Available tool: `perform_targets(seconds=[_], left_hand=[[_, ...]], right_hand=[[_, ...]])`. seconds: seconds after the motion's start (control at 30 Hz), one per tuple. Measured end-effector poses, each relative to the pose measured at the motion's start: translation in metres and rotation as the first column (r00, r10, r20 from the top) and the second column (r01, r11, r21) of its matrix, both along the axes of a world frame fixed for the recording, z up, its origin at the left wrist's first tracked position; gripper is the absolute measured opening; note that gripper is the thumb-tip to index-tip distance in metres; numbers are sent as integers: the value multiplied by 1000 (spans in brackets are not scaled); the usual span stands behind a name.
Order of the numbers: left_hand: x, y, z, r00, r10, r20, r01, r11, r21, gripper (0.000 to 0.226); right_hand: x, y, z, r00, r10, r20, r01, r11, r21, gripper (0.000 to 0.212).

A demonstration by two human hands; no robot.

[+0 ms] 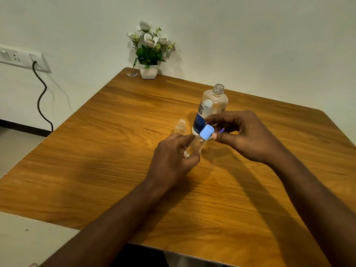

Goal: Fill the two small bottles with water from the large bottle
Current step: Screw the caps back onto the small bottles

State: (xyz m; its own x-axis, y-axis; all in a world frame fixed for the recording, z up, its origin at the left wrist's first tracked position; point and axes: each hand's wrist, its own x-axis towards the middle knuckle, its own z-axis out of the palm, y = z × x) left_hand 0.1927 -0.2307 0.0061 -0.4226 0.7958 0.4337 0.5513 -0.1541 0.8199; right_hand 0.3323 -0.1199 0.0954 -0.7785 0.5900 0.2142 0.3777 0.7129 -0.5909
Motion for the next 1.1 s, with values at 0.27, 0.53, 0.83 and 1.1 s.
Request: perform_targets(seconds=[0.27,0.53,0.83,1.1], left_hand=[[1,-1,1,1000,-11,1,11,1000,5,37],[3,0,1,1000,-16,15,16,1000,2,39],[3,-1,3,1000,-20,13,20,1000,11,39],[4,-3,6,999,-29,13,29,1000,5,38]], right_hand=[[-2,-1,-4,996,-85,-28,85,996,13,36],[2,-1,3,999,35,-8,-35,999,-41,29],[-1,-3,2,999,7,-41,-8,999,-42,38],[-4,-2,-3,999,-35,-16,35,999,18,33]])
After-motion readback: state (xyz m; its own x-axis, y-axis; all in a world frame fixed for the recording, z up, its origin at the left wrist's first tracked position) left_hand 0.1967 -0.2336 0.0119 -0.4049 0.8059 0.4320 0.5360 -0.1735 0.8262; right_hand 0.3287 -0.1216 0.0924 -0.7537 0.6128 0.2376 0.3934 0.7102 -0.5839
